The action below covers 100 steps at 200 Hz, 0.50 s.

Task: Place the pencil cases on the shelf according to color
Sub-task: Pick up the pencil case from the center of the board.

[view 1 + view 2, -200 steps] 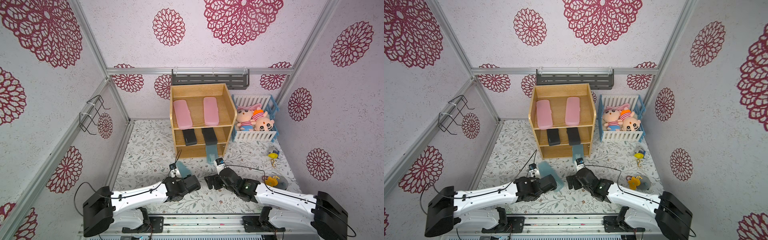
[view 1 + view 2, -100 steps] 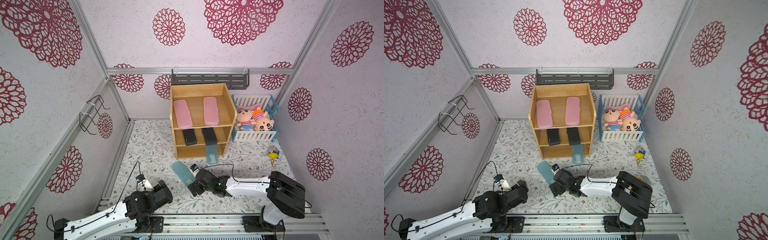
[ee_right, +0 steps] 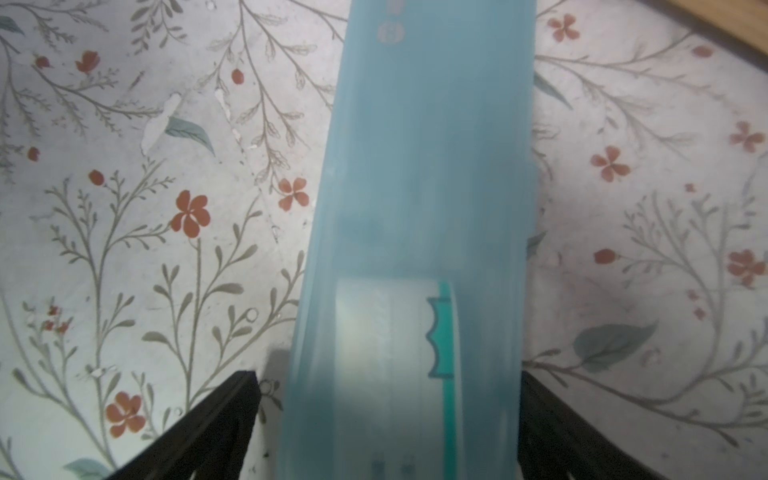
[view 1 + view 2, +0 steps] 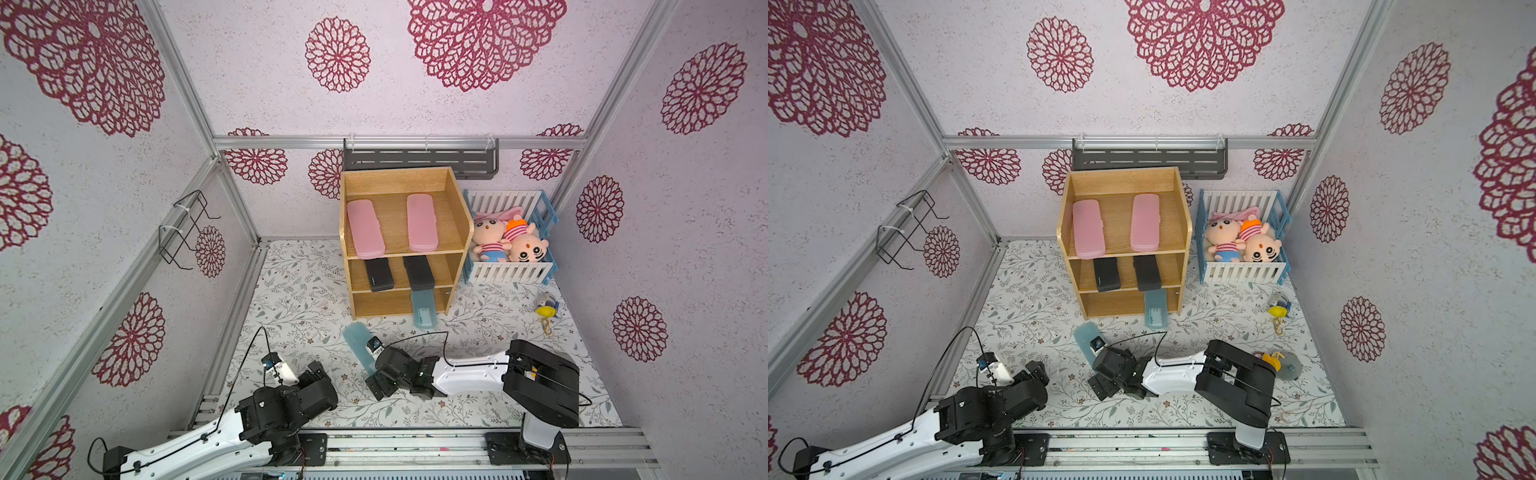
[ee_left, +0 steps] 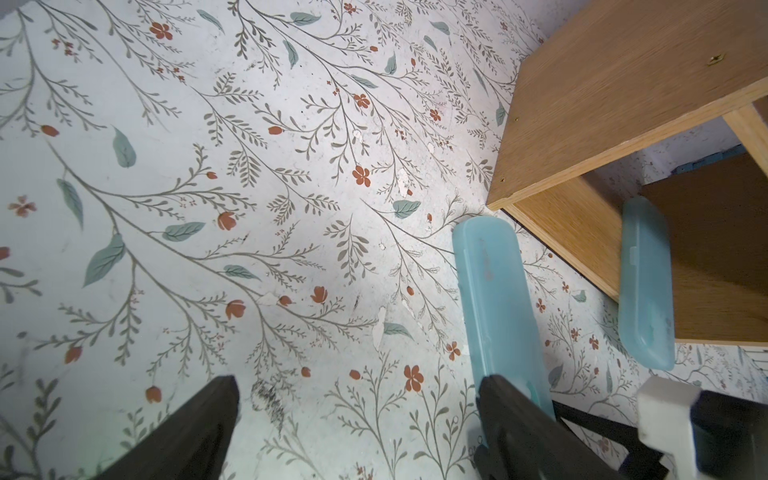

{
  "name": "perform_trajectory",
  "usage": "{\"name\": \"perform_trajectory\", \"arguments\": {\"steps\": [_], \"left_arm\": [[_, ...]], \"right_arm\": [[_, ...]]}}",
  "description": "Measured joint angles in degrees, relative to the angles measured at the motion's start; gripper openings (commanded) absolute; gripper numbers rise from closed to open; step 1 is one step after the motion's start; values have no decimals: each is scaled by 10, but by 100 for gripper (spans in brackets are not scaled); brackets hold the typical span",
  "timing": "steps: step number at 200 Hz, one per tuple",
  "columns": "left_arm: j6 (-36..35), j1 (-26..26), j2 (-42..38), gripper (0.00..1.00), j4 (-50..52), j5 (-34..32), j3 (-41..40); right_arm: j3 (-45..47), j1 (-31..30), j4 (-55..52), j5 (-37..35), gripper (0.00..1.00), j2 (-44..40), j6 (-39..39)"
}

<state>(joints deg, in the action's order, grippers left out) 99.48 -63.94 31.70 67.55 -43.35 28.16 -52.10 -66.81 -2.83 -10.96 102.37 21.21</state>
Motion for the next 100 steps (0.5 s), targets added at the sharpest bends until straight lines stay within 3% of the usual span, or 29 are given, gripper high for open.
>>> {"name": "perform_trajectory", "arguments": {"steps": [50,100], "left_arm": [[-10,1,6,97,-5,-2,-2],[-43,9,53,97,-16,-13,12]], "right_arm": [[31,-22,66,-71,71,5,42],[141,-45,82,-144,63,-90,122]]}}
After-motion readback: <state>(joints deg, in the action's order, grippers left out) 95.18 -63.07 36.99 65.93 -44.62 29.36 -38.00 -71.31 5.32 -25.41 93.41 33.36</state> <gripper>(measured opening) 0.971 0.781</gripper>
